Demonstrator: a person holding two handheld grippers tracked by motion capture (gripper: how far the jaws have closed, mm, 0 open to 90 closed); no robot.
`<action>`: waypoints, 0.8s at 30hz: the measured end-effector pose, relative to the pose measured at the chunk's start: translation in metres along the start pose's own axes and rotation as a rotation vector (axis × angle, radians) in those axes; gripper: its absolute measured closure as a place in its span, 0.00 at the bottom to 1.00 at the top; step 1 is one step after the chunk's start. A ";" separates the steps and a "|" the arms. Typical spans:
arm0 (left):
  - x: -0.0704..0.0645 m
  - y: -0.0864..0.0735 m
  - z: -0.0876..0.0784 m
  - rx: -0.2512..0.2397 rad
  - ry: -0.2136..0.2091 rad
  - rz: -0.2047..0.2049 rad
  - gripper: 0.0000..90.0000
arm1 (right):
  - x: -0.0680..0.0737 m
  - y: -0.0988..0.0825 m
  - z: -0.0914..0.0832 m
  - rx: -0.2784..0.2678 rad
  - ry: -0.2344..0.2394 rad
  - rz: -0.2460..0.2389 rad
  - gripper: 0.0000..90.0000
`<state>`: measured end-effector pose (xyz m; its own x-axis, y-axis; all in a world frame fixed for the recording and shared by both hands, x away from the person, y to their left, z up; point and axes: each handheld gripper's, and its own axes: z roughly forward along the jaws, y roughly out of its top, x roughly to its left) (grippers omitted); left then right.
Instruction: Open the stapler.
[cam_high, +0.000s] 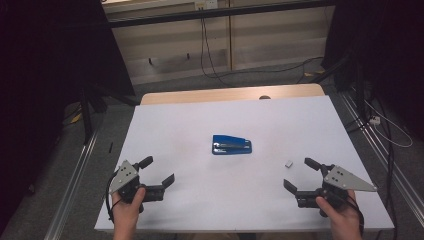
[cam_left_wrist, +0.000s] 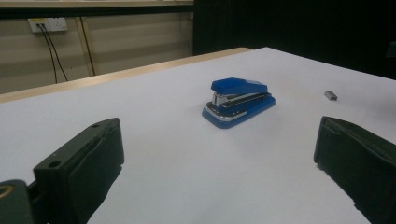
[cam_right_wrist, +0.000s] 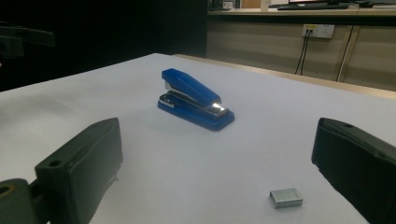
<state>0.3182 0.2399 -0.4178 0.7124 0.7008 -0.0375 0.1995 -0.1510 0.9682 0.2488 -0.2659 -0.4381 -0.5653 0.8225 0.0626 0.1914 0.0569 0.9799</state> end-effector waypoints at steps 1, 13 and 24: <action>0.000 0.000 0.000 0.004 -0.001 -0.001 0.02 | 0.000 0.000 0.000 0.001 0.001 0.002 0.02; -0.003 0.000 0.009 0.031 -0.037 0.014 0.02 | 0.003 0.000 0.008 0.021 0.034 0.003 0.02; 0.004 0.003 0.026 0.002 -0.036 -0.041 0.02 | -0.003 0.001 0.018 0.055 -0.009 -0.019 0.02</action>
<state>0.3393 0.2237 -0.4219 0.7273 0.6809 -0.0858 0.2303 -0.1245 0.9651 0.2652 -0.2577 -0.4410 -0.5618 0.8262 0.0424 0.2251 0.1034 0.9688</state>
